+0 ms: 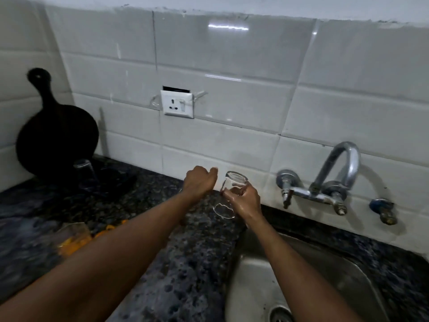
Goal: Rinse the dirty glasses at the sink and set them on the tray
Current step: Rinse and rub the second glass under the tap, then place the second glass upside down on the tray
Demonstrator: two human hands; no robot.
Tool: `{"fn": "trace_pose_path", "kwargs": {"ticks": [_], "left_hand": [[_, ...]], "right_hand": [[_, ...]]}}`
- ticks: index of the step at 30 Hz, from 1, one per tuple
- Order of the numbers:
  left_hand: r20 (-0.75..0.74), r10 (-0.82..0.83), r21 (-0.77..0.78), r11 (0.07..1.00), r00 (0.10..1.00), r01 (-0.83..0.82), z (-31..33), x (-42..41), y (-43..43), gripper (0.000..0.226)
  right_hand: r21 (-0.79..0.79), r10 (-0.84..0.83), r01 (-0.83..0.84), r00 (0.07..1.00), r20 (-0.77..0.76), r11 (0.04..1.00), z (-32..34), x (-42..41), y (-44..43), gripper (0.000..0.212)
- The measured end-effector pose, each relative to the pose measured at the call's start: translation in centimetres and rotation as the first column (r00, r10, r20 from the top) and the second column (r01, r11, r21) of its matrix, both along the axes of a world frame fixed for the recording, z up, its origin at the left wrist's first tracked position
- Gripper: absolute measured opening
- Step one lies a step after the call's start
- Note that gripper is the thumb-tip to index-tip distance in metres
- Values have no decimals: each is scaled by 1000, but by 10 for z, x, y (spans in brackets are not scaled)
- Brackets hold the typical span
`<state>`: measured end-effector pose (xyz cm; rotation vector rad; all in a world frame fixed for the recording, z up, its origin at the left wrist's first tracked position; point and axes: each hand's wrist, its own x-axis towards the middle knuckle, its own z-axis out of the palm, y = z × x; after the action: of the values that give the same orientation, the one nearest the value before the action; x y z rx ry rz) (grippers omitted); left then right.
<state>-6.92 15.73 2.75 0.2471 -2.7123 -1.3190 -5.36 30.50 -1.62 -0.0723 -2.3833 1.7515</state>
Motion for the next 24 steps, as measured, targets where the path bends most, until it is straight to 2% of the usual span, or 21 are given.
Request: {"fn": "trace_pose_path", "kwargs": {"ticks": [2,3,7,11,19,24], "left_hand": [[18,52,-54,997,998,-51,-3,-1,-39,32],[24,82,-76,994,996,-80,-5,-2,-62,26],[65,204,-181,965,977,-190,-10,-10,-146,22],[131,243,-299,934,961,-195,-19,-15,-233,24],[304,237,-378,919,923,-112,-41,-21,-360,28],[421,248,-434,900,873,-47,-86,-25,-399,65]], "right_hand": [[-50,16,-15,1000,24,999,-1,-9,-28,41],[-66,32,-30,999,23,997,-3,-15,-46,42],[-116,121,-120,993,3,986,-5,-34,-120,53],[-111,195,-195,981,-7,975,-6,-52,-193,54],[-21,303,-303,953,-21,953,-17,-92,-311,61],[65,317,-314,948,-38,947,-30,-119,-360,62]]}}
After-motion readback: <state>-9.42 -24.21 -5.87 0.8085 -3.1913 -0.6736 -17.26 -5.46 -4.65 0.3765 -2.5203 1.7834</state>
